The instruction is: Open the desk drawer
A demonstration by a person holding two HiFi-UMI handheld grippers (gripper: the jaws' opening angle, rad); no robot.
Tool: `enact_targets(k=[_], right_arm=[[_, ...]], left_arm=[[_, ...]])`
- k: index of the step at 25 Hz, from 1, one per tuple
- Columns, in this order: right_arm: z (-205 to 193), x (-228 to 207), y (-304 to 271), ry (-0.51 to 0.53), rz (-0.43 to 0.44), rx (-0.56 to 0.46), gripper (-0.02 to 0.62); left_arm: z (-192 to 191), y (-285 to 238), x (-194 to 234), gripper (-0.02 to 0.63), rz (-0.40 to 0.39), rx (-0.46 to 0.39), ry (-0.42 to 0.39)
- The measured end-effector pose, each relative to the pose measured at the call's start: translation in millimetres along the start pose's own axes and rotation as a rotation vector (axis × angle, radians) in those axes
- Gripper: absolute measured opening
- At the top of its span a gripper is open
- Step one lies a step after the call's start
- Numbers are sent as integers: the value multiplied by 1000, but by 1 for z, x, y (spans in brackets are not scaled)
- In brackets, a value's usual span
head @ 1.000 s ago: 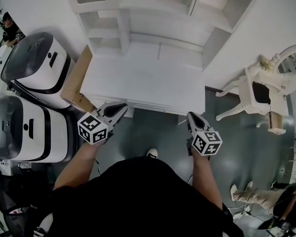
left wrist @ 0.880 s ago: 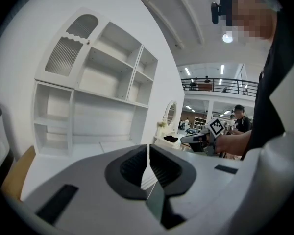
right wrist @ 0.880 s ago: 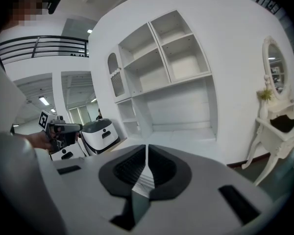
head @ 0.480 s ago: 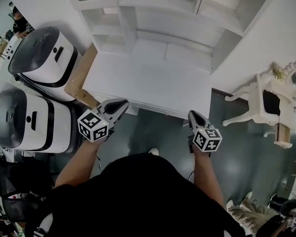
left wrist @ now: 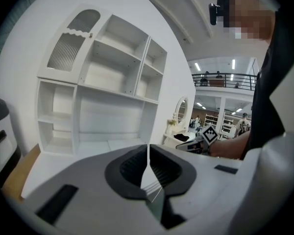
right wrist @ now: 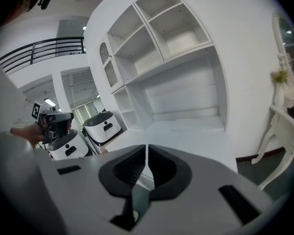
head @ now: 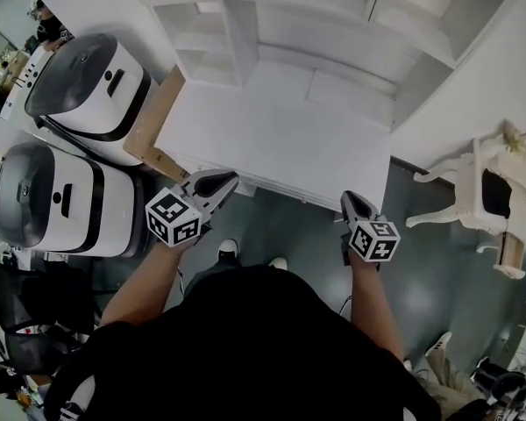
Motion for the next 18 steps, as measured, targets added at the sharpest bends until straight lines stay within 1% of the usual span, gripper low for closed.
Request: enact_targets(k=[3, 8, 14, 18], right_arm=[[-4, 0, -11, -4, -8, 13, 17], [-18, -4, -27, -32, -51, 33, 18], [-51, -19, -51, -96, -121, 74, 32], [-72, -29, -65, -138, -166, 97, 41]], left_arm=[[0, -4, 11, 21, -5, -7, 5], [-2, -12, 32, 21, -50, -1, 0], [1, -25, 70, 21, -85, -2, -5], [-3, -31, 88, 21, -108, 11, -1]])
Point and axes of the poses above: the fingertips, and each gripper's own axes: y backward along the fingers, x to its left, z out of its top, the point moved 5 cm from there along y, backward along the fingers, and after that the axes turned 6 degrees about -y, right-handed, at the moved point
